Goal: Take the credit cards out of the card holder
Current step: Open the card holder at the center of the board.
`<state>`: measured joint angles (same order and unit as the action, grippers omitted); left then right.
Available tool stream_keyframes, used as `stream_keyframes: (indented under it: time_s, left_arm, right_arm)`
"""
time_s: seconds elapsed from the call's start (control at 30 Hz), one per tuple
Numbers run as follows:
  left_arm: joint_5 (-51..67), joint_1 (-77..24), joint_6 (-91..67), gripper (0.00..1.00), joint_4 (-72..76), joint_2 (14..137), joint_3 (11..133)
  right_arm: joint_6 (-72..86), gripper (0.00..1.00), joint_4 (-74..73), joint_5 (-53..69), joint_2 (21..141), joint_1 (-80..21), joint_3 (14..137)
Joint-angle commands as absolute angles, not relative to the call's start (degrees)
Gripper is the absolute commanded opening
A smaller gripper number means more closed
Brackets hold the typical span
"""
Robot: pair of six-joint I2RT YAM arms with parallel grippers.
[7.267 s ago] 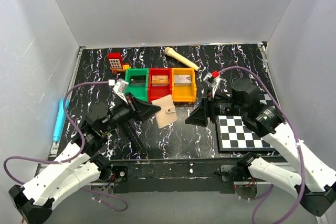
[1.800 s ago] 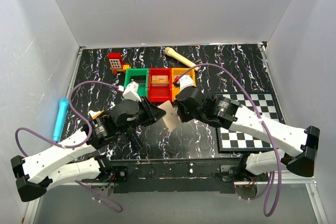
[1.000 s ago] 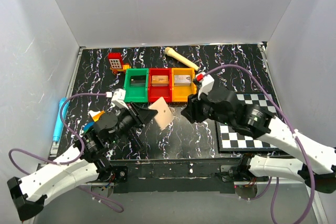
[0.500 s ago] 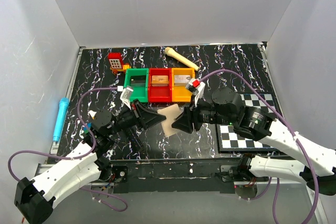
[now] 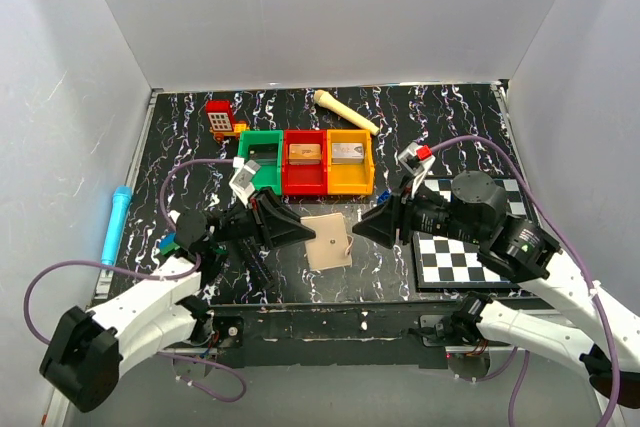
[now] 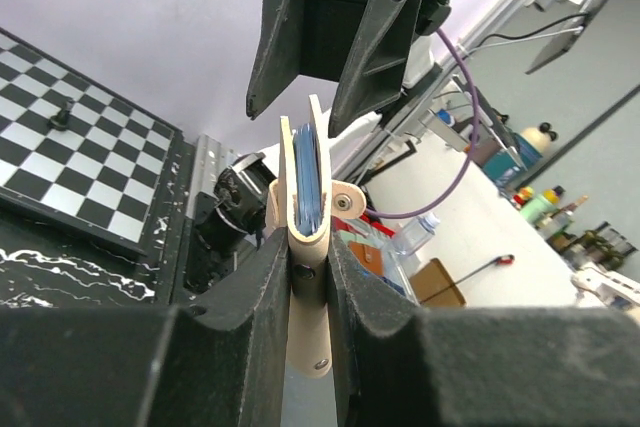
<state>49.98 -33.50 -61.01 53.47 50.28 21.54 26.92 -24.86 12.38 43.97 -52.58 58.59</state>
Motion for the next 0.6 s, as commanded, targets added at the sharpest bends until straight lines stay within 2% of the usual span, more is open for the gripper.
stream_keyframes:
  time_s: [0.0, 0.2, 0.57]
  left_arm:
    - [55.37, -32.61, -70.56, 0.00, 73.54, 55.09, 21.00]
    - [56.16, -32.43, -74.35, 0.00, 81.29, 58.36, 21.53]
    - [56.08, -32.43, -74.62, 0.00, 81.21, 58.54, 22.15]
  right_arm:
    - [30.32, 0.56, -18.12, 18.45, 42.98, -52.03, 57.40]
    - [31.90, 0.57, -16.09, 20.04, 43.07, -52.03, 55.46]
    - [33.66, 0.61, -11.87, 23.46, 44.38, -52.12, 54.32]
